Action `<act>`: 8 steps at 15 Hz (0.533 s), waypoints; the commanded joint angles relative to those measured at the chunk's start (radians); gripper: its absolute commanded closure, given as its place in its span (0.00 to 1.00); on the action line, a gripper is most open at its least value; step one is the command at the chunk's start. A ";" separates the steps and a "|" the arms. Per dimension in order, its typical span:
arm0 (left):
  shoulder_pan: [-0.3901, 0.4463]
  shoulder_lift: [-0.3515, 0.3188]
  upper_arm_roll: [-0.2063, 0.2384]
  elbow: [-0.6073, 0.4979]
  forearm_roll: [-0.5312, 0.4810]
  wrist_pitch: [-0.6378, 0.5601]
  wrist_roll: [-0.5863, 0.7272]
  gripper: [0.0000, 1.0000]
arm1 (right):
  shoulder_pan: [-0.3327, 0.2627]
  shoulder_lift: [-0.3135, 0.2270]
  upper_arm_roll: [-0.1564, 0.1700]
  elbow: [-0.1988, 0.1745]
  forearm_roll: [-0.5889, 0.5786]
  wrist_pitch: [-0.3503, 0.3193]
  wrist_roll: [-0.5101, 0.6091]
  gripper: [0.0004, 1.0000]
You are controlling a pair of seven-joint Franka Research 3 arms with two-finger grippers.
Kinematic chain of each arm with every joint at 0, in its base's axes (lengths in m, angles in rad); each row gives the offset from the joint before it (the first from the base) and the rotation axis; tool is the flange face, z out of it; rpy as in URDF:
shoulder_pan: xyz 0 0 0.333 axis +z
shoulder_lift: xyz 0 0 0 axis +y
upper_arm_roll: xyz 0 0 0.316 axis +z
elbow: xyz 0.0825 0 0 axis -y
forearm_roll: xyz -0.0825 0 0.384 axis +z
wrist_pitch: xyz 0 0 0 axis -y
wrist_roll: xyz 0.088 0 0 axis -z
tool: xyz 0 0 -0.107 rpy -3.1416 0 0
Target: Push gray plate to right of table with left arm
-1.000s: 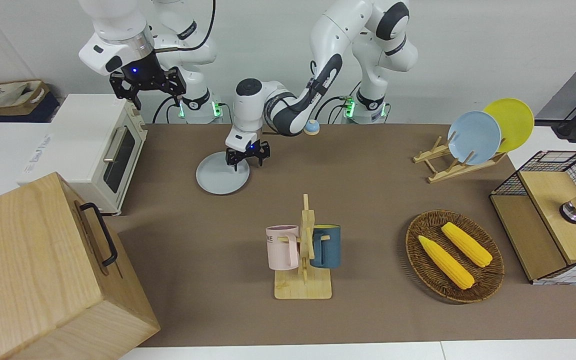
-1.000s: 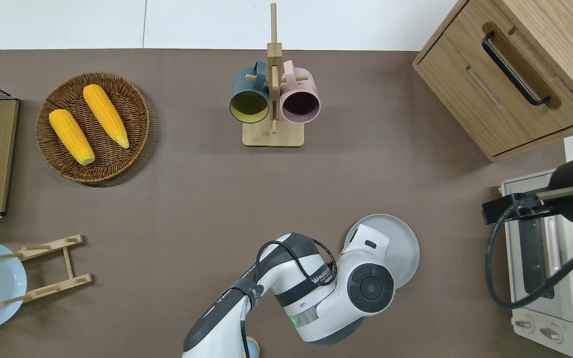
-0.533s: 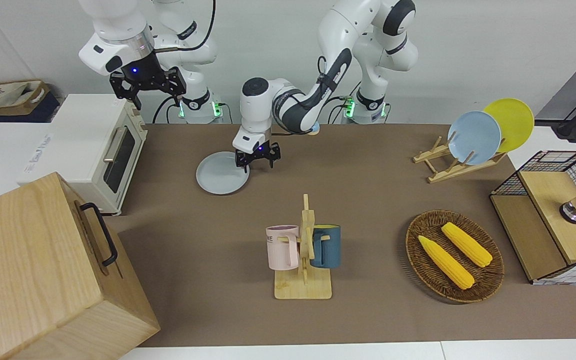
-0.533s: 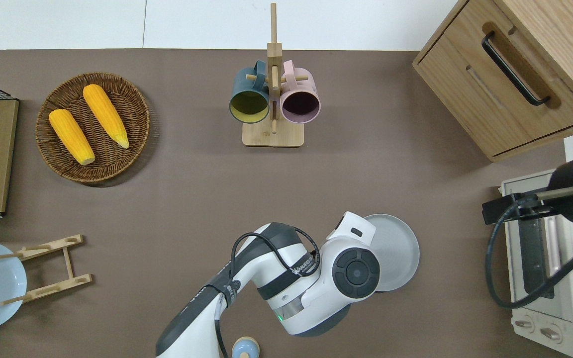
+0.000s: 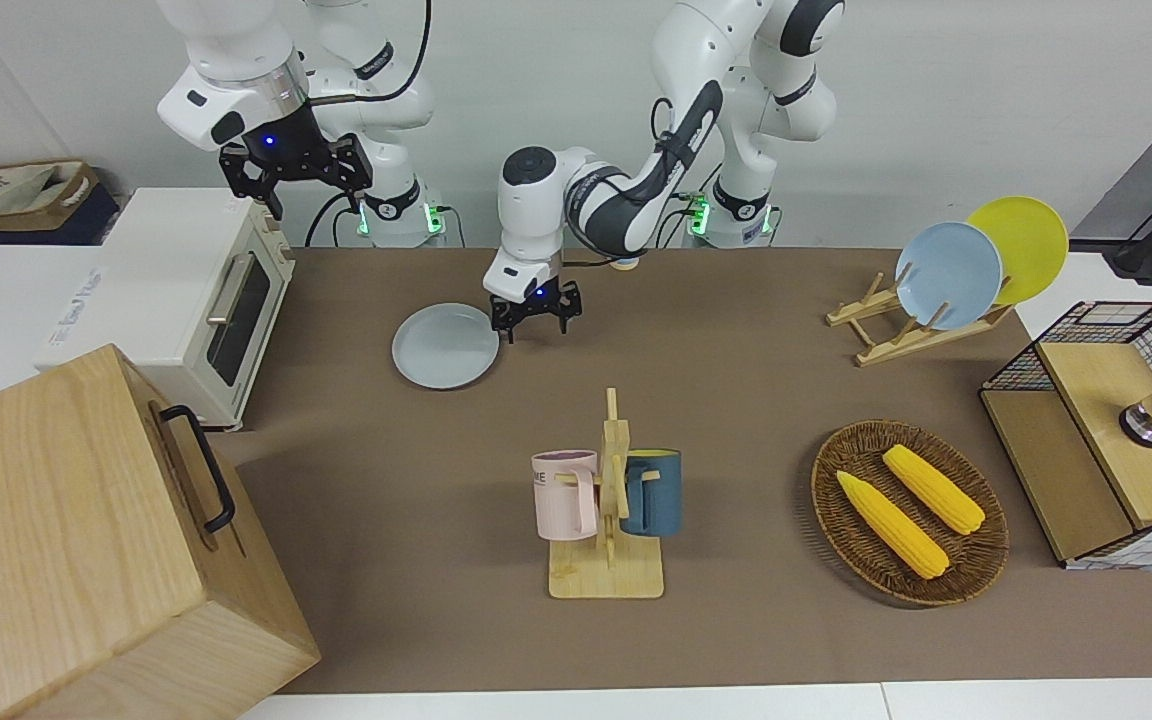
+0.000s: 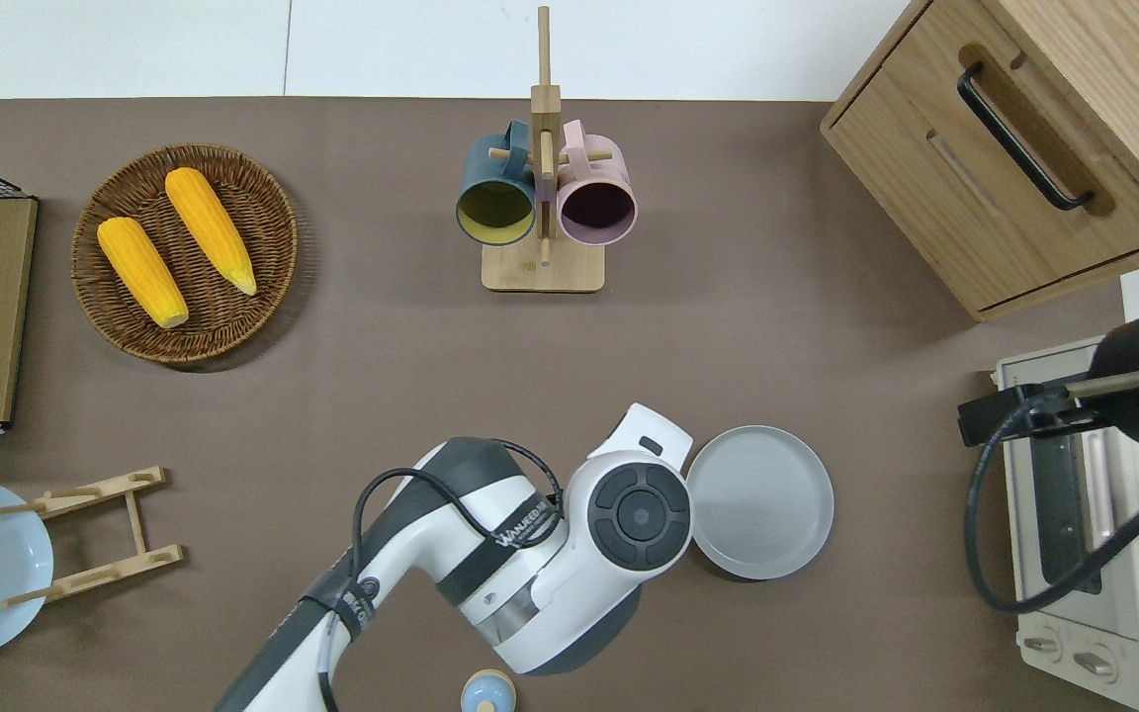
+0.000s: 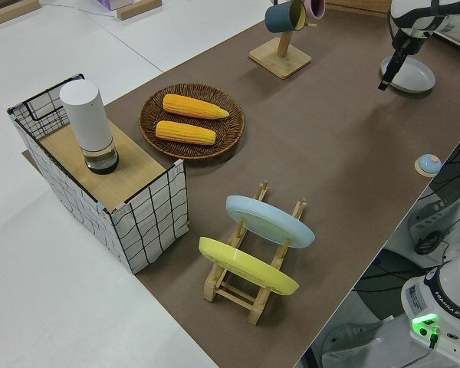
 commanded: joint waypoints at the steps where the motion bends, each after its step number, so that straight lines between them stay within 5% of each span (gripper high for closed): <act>1: 0.067 -0.115 0.003 -0.045 -0.106 -0.080 0.154 0.01 | -0.020 -0.002 0.016 0.009 0.004 -0.016 0.013 0.02; 8: 0.223 -0.224 0.005 -0.050 -0.175 -0.218 0.366 0.01 | -0.020 -0.002 0.016 0.009 0.004 -0.016 0.013 0.02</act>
